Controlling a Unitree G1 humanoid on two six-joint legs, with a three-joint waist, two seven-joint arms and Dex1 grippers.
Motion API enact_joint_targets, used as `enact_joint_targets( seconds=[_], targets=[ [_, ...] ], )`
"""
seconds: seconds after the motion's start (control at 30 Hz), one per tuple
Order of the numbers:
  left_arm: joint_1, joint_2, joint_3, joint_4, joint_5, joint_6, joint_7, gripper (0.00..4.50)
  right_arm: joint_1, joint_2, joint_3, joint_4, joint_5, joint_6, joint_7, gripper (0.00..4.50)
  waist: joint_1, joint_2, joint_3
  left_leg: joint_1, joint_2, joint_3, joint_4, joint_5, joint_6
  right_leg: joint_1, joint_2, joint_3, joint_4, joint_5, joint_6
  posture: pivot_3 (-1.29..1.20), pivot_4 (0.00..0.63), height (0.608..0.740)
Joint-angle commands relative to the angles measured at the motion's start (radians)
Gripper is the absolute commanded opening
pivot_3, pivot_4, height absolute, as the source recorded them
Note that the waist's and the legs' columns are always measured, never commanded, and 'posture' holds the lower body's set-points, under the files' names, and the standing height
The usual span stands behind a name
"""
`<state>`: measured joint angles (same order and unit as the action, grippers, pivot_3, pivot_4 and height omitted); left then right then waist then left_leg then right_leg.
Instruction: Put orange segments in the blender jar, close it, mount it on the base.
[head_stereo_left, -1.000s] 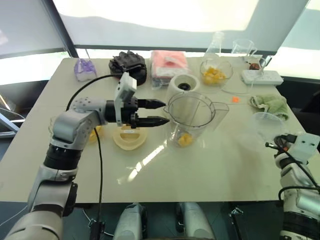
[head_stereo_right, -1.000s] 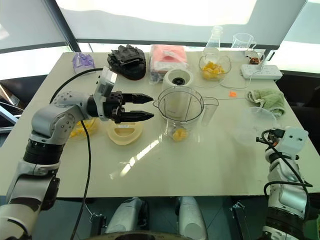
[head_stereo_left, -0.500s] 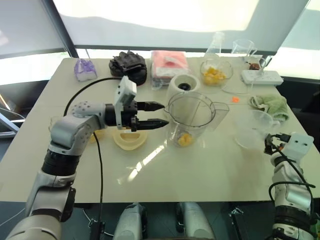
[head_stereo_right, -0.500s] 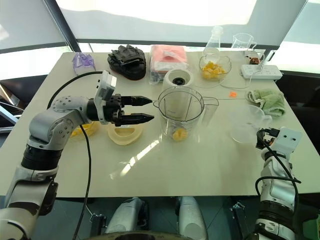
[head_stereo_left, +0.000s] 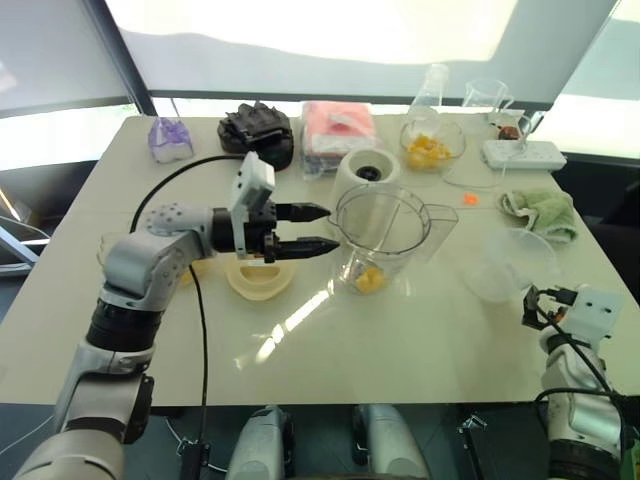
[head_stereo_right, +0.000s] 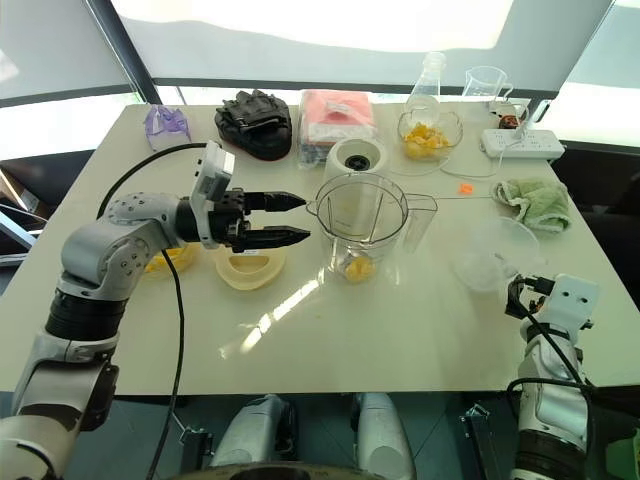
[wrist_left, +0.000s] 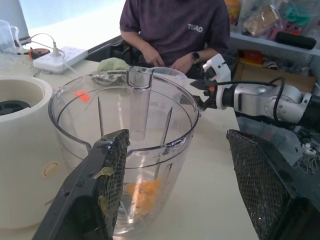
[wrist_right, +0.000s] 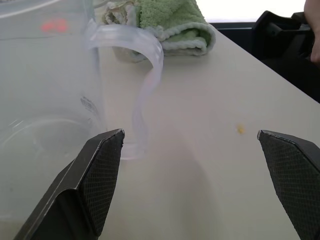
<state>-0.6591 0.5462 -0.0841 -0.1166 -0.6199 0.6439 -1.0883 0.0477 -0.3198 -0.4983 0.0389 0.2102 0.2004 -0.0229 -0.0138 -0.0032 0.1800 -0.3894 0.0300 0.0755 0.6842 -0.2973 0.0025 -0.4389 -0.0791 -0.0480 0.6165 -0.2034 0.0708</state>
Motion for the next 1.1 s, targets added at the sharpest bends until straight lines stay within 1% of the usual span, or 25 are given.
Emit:
enact_joint_targets(
  seconds=[0.03, 0.13, 0.27, 0.37, 0.47, 0.53, 0.6, 0.7, 0.8, 0.9, 1.0, 1.07, 1.1],
  targets=[
    [0.001, 0.004, 0.022, -0.006, 0.0, -0.017, -0.002, 3.26, 0.05, 0.024, -0.016, -0.112, 0.009, -0.041, 0.002, 4.43, 0.0, 0.0, 0.0, 0.0, 0.0, 0.0, 0.0, 0.0, 0.0, 0.0, 0.0, 0.0, 0.0, 0.0, 0.0, 0.0, 0.15, 0.74],
    [0.006, 0.003, 0.025, -0.005, -0.001, -0.016, 0.003, 3.26, 0.102, 0.054, -0.024, -0.187, 0.046, -0.061, 0.03, 4.43, 0.0, 0.0, 0.0, 0.0, 0.0, 0.0, 0.0, 0.0, 0.0, 0.0, 0.0, 0.0, 0.0, -0.001, 0.001, 0.0, 0.15, 0.74],
    [0.02, 0.026, 0.038, 0.001, 0.008, -0.018, 0.005, 3.26, 0.221, 0.059, -0.044, -0.338, 0.144, -0.048, 0.13, 4.43, 0.001, 0.0, 0.0, 0.0, 0.0, 0.0, 0.0, 0.0, 0.0, 0.0, 0.0, 0.0, 0.0, -0.001, 0.001, 0.0, 0.15, 0.74],
    [0.03, 0.09, 0.06, 0.025, 0.026, -0.027, -0.013, 3.26, 0.363, 0.006, -0.12, -0.45, 0.23, -0.006, 0.23, 4.43, 0.002, 0.0, 0.0, 0.0, 0.001, -0.001, 0.0, 0.0, 0.0, -0.001, 0.0, 0.0, 0.0, -0.001, 0.001, 0.0, 0.15, 0.74],
    [0.011, 0.171, 0.061, 0.111, 0.085, -0.079, -0.055, 3.26, 0.502, -0.069, -0.245, -0.518, 0.437, 0.087, 0.374, 4.43, 0.003, 0.0, 0.0, 0.0, 0.001, 0.0, -0.001, 0.0, 0.0, -0.001, 0.0, 0.0, 0.0, -0.001, 0.001, 0.0, 0.15, 0.74],
    [-0.013, 0.207, 0.049, 0.176, 0.122, -0.124, -0.093, 3.26, 0.562, -0.122, -0.313, -0.539, 0.533, 0.135, 0.444, 4.43, 0.004, 0.0, 0.0, 0.0, 0.001, 0.0, -0.001, 0.0, 0.0, -0.001, 0.0, 0.0, -0.001, -0.003, 0.002, 0.0, 0.15, 0.74],
    [-0.044, 0.225, 0.033, 0.257, 0.162, -0.178, -0.134, 3.26, 0.594, -0.167, -0.348, -0.567, 0.612, 0.181, 0.485, 4.43, 0.004, -0.001, 0.0, 0.0, 0.002, 0.0, -0.001, 0.0, 0.0, 0.0, 0.0, 0.0, -0.002, -0.003, 0.002, 0.0, 0.15, 0.74],
    [-0.098, 0.223, 0.003, 0.39, 0.231, -0.269, -0.185, 3.26, 0.612, -0.201, -0.351, -0.625, 0.693, 0.239, 0.504, 4.43, 0.003, -0.003, 0.0, 0.0, 0.002, 0.0, 0.0, 0.0, 0.0, 0.0, 0.0, 0.0, -0.003, -0.002, 0.002, 0.0, 0.15, 0.74],
    [-0.165, 0.199, -0.076, 0.557, 0.365, -0.426, -0.211, 3.26, 0.66, -0.238, -0.356, -0.704, 0.762, 0.307, 0.527, 4.43, 0.006, -0.002, -0.001, 0.0, 0.002, 0.0, 0.0, 0.0, 0.0, 0.0, 0.0, 0.0, -0.003, -0.002, 0.002, 0.0, 0.15, 0.74],
    [-0.241, 0.158, -0.163, 0.747, 0.497, -0.61, -0.243, 3.26, 0.718, -0.303, -0.431, -0.749, 0.904, 0.395, 0.535, 4.43, 0.021, -0.002, -0.001, -0.001, 0.001, 0.0, -0.001, -0.001, 0.001, -0.001, 0.0, -0.001, -0.003, -0.002, 0.001, 0.0, 0.15, 0.74],
    [-0.337, 0.101, -0.21, 0.952, 0.587, -0.748, -0.253, 3.26, 0.759, -0.361, -0.565, -0.721, 1.118, 0.45, 0.549, 4.43, 0.031, -0.007, 0.002, -0.003, 0.0, 0.001, -0.001, -0.002, 0.003, -0.002, -0.001, 0.0, -0.005, 0.0, -0.001, 0.0, 0.15, 0.74],
    [-0.389, 0.075, -0.246, 1.059, 0.649, -0.832, -0.267, 3.26, 0.801, -0.387, -0.645, -0.736, 1.165, 0.469, 0.592, 4.43, 0.034, -0.012, 0.004, -0.005, 0.0, 0.001, -0.001, -0.003, 0.004, -0.002, -0.001, -0.001, -0.006, 0.0, -0.001, 0.0, 0.15, 0.74],
    [-0.407, 0.067, -0.254, 1.1, 0.671, -0.869, -0.27, 3.26, 0.818, -0.396, -0.665, -0.748, 1.173, 0.478, 0.603, 4.43, 0.035, -0.014, 0.005, -0.005, 0.0, 0.001, -0.001, -0.003, 0.005, -0.002, -0.001, -0.001, -0.007, 0.0, -0.001, 0.0, 0.15, 0.74]
  ],
)
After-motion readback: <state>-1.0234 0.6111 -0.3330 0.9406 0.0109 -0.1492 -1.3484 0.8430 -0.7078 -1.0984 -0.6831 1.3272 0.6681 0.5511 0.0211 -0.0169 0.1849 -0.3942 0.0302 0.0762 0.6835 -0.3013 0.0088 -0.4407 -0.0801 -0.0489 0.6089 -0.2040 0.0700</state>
